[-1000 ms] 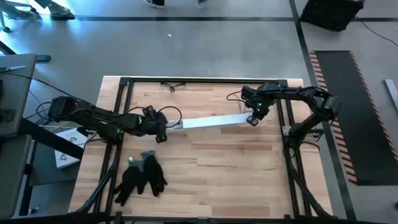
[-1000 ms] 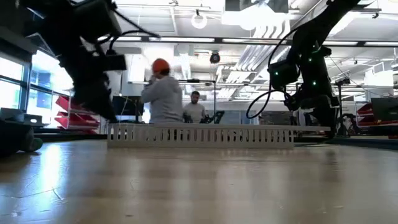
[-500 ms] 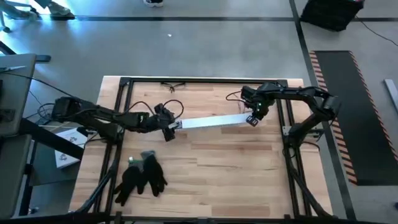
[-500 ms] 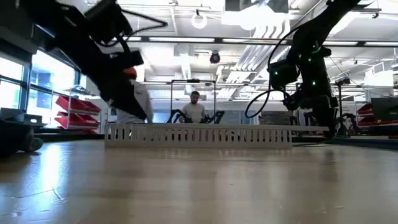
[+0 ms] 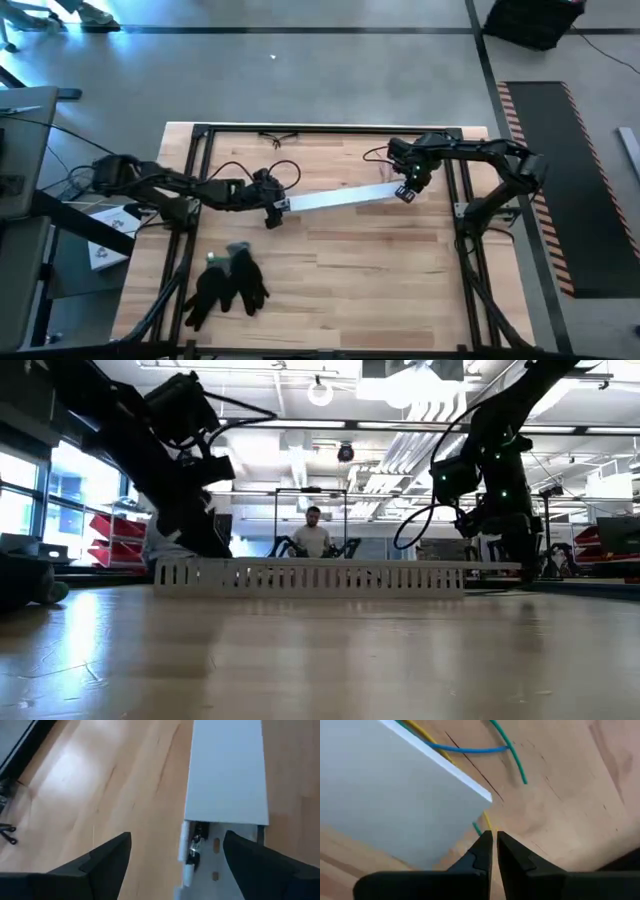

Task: Ziptie cables
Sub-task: Close the white cable duct

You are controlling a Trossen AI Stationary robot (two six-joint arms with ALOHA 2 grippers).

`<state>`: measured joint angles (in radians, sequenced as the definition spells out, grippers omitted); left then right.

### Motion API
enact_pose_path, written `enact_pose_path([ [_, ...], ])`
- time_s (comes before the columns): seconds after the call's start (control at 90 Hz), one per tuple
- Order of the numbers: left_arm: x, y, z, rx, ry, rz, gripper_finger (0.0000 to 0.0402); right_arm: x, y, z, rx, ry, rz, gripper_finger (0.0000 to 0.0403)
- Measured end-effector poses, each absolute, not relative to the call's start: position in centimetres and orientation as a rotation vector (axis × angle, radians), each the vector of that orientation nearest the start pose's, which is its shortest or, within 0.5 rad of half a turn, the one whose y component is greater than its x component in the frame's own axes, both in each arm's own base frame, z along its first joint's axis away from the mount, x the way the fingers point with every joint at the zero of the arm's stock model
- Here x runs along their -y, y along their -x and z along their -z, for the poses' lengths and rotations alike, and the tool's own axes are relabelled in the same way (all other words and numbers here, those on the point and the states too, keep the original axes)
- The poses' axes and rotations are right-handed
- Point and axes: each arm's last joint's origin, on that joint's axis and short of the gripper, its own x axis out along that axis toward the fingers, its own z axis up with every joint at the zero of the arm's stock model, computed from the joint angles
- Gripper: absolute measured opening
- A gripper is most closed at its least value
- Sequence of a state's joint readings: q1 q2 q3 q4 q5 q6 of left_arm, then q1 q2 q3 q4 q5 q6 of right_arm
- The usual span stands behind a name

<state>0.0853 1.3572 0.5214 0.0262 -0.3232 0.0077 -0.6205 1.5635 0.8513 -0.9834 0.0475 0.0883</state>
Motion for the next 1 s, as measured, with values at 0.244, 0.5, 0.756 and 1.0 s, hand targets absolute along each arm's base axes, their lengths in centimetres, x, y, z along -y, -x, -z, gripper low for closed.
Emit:
enact_pose_path([
  [0.244, -2.5, -23.0, -16.8, -0.758, 0.029, -0.285, 0.0296, 13.5, -18.7, -15.7, -1.634, -0.554, 0.574, 0.0011],
  [0.5, -2.0, -22.7, -14.6, -0.767, 0.128, -0.284, 0.0296, 13.5, -18.7, -15.7, -1.63, -0.56, 0.577, 0.0011],
  [0.756, -1.0, -23.3, -13.0, -0.798, 0.093, -0.28, 0.0296, 13.6, -18.7, -15.7, -1.625, -0.553, 0.572, 0.0011],
  [1.0, -1.0, -23.5, -11.7, -0.846, 0.055, -0.319, 0.0276, 13.6, -18.8, -15.7, -1.614, -0.549, 0.573, 0.0011],
])
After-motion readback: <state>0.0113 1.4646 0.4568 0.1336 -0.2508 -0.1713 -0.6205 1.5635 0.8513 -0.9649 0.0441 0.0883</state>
